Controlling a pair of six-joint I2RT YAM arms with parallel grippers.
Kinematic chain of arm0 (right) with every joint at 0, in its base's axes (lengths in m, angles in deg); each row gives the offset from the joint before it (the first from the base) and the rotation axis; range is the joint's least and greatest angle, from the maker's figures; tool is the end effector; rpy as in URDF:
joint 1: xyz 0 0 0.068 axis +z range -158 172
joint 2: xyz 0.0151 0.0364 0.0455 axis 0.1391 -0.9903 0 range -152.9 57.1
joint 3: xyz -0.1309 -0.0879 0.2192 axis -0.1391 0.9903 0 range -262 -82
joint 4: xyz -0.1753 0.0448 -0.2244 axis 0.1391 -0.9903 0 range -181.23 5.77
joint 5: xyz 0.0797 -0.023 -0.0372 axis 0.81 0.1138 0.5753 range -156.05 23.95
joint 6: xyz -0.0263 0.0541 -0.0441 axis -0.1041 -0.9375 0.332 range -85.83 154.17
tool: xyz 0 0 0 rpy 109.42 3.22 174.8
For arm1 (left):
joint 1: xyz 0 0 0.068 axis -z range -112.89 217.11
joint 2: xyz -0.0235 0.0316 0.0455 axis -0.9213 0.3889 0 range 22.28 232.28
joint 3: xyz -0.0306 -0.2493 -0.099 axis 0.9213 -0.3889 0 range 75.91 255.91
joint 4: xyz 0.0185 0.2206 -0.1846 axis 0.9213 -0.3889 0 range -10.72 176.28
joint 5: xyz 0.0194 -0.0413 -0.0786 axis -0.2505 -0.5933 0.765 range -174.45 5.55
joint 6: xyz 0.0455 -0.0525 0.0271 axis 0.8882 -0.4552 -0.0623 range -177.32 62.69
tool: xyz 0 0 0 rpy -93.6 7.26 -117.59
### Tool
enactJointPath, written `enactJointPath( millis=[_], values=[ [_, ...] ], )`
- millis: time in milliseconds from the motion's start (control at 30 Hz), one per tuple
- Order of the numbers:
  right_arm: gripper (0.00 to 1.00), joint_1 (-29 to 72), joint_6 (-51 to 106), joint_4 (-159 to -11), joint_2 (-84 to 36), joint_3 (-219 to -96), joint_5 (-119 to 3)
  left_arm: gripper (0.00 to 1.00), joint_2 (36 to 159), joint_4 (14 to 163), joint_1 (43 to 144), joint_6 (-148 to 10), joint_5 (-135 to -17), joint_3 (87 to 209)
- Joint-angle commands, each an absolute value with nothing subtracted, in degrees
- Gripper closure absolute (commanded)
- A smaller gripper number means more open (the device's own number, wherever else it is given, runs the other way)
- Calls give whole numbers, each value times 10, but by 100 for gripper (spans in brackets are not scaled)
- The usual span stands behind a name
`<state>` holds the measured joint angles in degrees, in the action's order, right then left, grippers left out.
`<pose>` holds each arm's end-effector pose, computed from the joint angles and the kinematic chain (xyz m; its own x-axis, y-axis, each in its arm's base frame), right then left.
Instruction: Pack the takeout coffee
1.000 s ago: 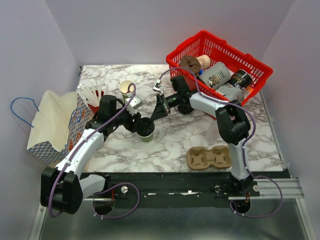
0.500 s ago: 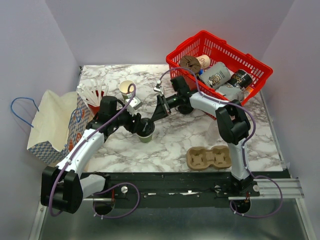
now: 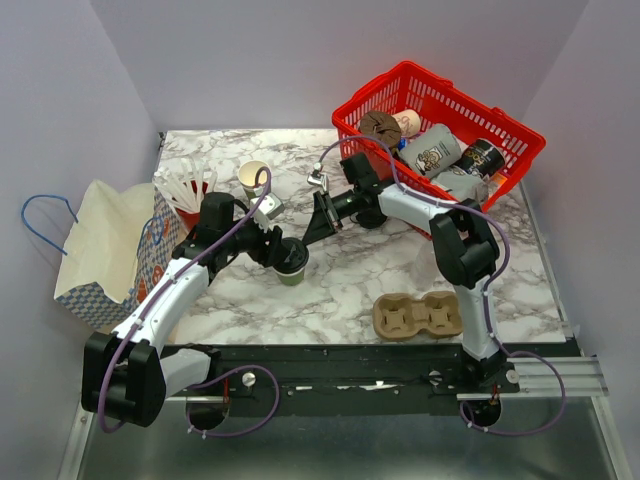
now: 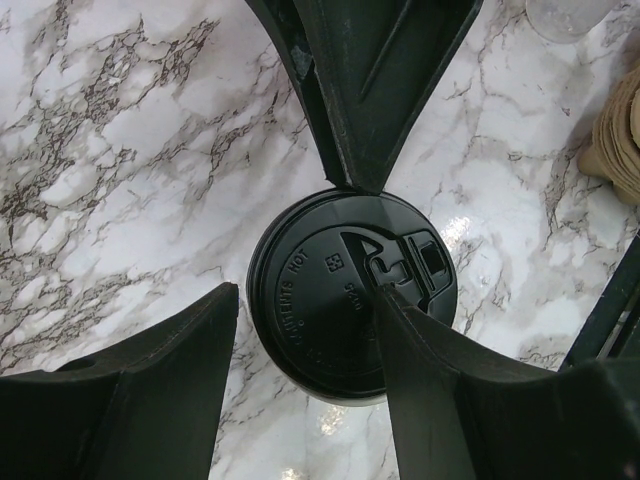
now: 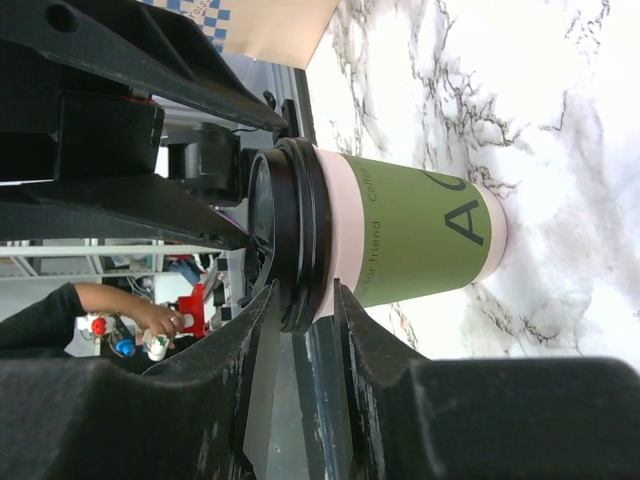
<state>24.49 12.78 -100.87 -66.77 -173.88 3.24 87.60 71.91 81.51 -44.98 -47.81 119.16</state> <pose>0.3842 0.3141 0.1642 -0.8489 -0.3877 -0.3593 -0.4314 0.1156 0.8947 0.2685 -0.1075 0.2298 -0.4200 0.2848 -0.8617 0.7721 0.6111 -0.1744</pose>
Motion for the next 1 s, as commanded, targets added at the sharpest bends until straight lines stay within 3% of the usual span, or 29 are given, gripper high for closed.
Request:
enactJointPath(
  millis=[0,967],
  values=[
    [63,241,148,-1027,-687,-1760,16,34,876,732,819,-451,-467,1185],
    [61,242,179,-1057,-682,-1766,-4,34,860,715,819,-466,-444,1170]
  ],
)
